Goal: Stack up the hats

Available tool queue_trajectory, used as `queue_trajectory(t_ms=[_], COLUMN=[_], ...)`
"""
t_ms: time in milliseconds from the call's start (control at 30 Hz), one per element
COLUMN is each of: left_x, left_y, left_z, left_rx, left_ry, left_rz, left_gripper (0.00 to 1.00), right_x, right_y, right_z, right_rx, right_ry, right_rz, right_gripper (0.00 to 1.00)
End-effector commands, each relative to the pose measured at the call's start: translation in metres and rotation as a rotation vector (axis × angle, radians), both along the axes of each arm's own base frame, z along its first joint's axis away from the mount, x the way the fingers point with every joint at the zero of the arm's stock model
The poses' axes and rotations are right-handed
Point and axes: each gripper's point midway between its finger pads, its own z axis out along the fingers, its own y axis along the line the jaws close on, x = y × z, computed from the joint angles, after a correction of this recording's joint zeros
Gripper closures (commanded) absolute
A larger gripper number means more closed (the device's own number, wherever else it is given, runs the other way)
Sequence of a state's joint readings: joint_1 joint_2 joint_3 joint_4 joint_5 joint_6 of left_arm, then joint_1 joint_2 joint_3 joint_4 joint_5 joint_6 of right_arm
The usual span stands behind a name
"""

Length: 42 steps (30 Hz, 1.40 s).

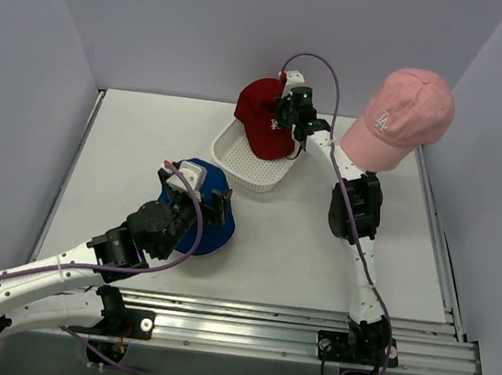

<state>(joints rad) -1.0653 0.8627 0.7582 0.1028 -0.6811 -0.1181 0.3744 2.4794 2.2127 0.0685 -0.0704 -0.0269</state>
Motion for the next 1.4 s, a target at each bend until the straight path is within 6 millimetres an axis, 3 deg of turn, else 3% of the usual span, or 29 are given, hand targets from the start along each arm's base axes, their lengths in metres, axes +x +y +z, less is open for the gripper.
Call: queue_trajectory(t_ms=[0,67,100,167,200,267,300,367,400,467,567,600,767,1067,1367], left_x=[0.000,-0.001,-0.001,-0.002,-0.003,-0.003,-0.004,-0.004,-0.004,-0.005,-0.003,-0.003,-0.003,-0.004,-0.003], left_y=[0.002,0.002,0.004,0.005,0.007,0.009,0.010,0.012,0.012,0.013,0.015,0.015,0.016,0.017,0.015], left_z=[0.028,0.028,0.029,0.030,0.031,0.031,0.032,0.032,0.033,0.033,0.032,0.032,0.031,0.032,0.031], left_rx=[-0.066,-0.066,-0.070,-0.075,-0.080,-0.083,-0.091,-0.094,-0.096,-0.098,-0.099,-0.096,-0.092,-0.094,-0.085], left_ry=[-0.046,-0.046,-0.049,-0.052,-0.053,-0.054,-0.059,-0.059,-0.061,-0.062,-0.063,-0.065,-0.065,-0.066,-0.064], left_rz=[0.007,0.006,0.006,0.007,0.009,0.013,0.015,0.019,0.018,0.018,0.032,0.035,0.041,0.037,0.035], left_gripper=[0.06,0.06,0.06,0.06,0.06,0.06,0.06,0.06,0.06,0.06,0.06,0.06,0.06,0.06,0.06], right_x=[-0.017,-0.031,-0.042,-0.062,-0.077,-0.100,-0.114,-0.132,-0.150,-0.169,-0.205,-0.213,-0.248,-0.295,-0.308], right_y=[0.011,0.018,0.017,0.022,0.018,0.023,0.013,0.009,0.003,-0.004,-0.030,-0.033,-0.095,-0.154,-0.195], right_z=[0.125,0.153,0.186,0.217,0.248,0.277,0.300,0.323,0.342,0.359,0.395,0.400,0.431,0.455,0.444], right_rx=[0.058,0.032,0.029,0.022,0.040,0.067,0.084,0.109,0.124,0.138,0.170,0.175,0.201,0.240,0.171], right_ry=[-0.194,-0.244,-0.295,-0.345,-0.384,-0.418,-0.442,-0.462,-0.483,-0.504,-0.557,-0.562,-0.580,-0.579,-0.554], right_rz=[-0.003,-0.052,-0.067,-0.119,-0.140,-0.165,-0.199,-0.222,-0.266,-0.316,-0.448,-0.472,-0.738,-0.928,-1.095], right_gripper=[1.00,1.00,1.00,1.00,1.00,1.00,1.00,1.00,1.00,1.00,1.00,1.00,1.00,1.00,1.00])
